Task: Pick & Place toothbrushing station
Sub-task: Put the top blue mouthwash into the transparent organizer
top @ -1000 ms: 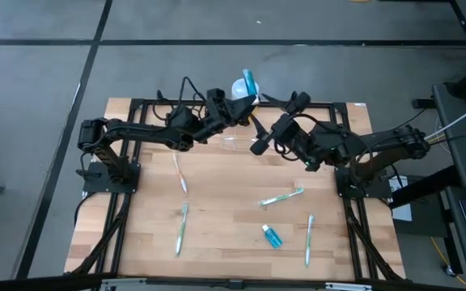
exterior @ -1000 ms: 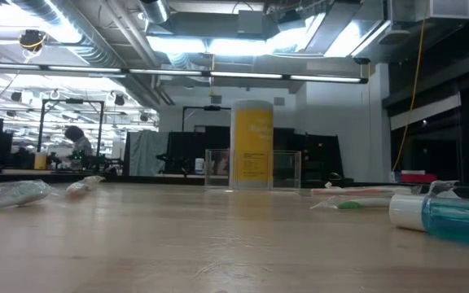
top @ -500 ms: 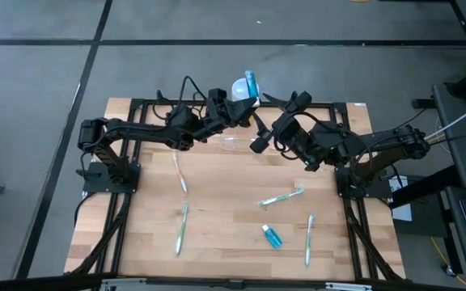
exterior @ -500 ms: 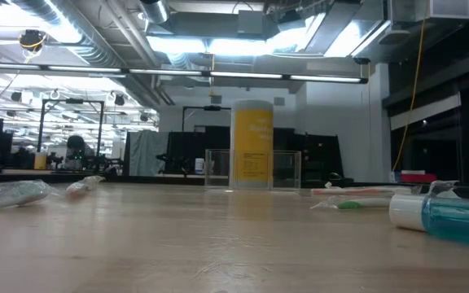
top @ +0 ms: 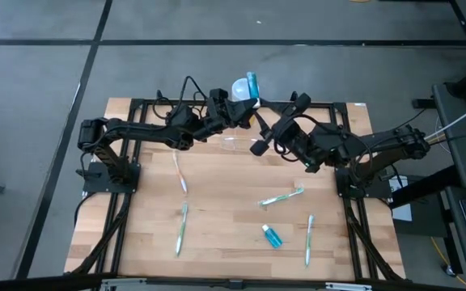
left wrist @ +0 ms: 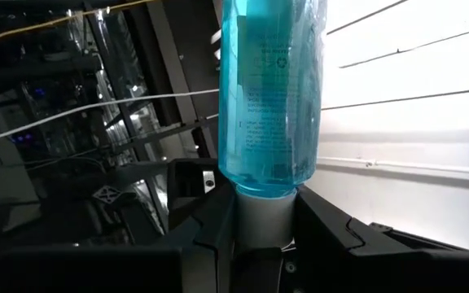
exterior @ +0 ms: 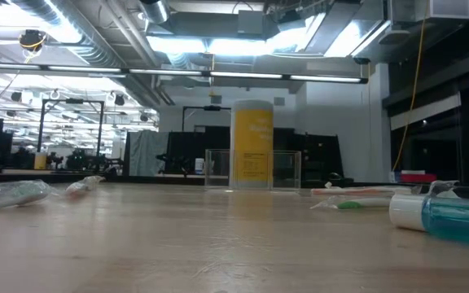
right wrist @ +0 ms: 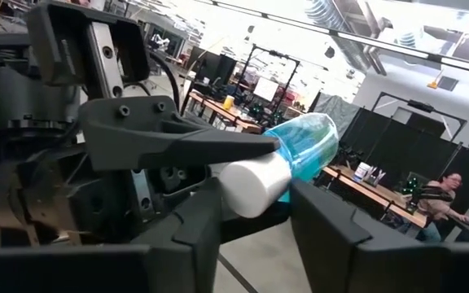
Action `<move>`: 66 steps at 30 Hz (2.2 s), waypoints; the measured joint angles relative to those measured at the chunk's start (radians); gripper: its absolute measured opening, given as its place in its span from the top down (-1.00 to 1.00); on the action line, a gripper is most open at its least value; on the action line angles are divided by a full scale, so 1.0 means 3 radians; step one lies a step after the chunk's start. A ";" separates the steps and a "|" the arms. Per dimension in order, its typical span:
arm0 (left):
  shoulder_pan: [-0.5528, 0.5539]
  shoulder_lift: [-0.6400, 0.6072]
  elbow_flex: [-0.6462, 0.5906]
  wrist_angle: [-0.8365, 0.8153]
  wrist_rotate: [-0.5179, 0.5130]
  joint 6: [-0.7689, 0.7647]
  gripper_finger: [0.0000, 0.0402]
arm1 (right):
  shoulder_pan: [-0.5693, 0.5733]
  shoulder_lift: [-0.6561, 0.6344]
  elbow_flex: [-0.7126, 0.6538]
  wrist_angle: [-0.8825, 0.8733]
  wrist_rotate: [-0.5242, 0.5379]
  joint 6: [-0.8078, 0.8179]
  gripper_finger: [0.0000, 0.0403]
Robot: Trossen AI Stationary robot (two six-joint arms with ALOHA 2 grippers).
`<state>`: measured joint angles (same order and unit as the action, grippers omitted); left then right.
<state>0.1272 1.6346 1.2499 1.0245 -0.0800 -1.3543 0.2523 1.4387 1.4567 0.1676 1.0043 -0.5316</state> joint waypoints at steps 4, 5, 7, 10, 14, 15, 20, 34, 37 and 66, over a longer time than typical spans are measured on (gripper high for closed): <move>-0.0025 -0.0006 0.0000 -0.0017 0.0008 -0.0068 0.54 | 0.0001 -0.0004 0.0000 0.0018 0.0026 0.0003 0.44; -0.0031 -0.0007 0.0000 -0.0032 0.0008 -0.0069 0.54 | 0.0001 -0.0004 0.0000 0.0018 0.0038 0.0004 0.45; -0.0036 -0.0011 0.0000 -0.0045 0.0015 -0.0068 0.54 | 0.0003 -0.0004 0.0000 0.0022 0.0039 0.0031 0.46; -0.0036 -0.0011 0.0000 -0.0046 0.0026 -0.0069 0.54 | 0.0003 -0.0004 0.0000 0.0022 0.0028 0.0067 0.45; -0.0036 -0.0011 0.0000 -0.0046 0.0063 -0.0062 0.54 | 0.0004 -0.0004 0.0000 0.0024 0.0014 0.0098 0.37; -0.0035 -0.0011 0.0000 -0.0046 0.0065 -0.0041 0.54 | 0.0004 -0.0004 0.0000 0.0024 0.0007 0.0100 0.35; 0.0010 -0.0005 -0.0003 -0.0022 0.0194 0.0008 0.54 | 0.0025 -0.0004 0.0000 0.0033 -0.0009 0.0203 0.23; -0.0094 0.0001 -0.0005 -0.0033 0.0047 -0.0331 0.54 | 0.0051 0.0000 0.0000 0.0011 0.0101 0.0263 0.10; -0.0067 0.0003 -0.0005 -0.0040 0.0033 -0.0330 0.54 | 0.0070 0.0003 0.0000 0.0006 0.0153 0.0263 0.10; 0.0087 -0.0303 0.0828 -0.1144 -0.0175 0.1528 0.54 | 0.0540 -0.0003 0.0402 0.0027 0.0610 -0.0523 0.09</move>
<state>0.1533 1.5438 1.4982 0.6813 -0.1325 -0.8959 0.4145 1.4380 1.5772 0.1756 1.1873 -0.6885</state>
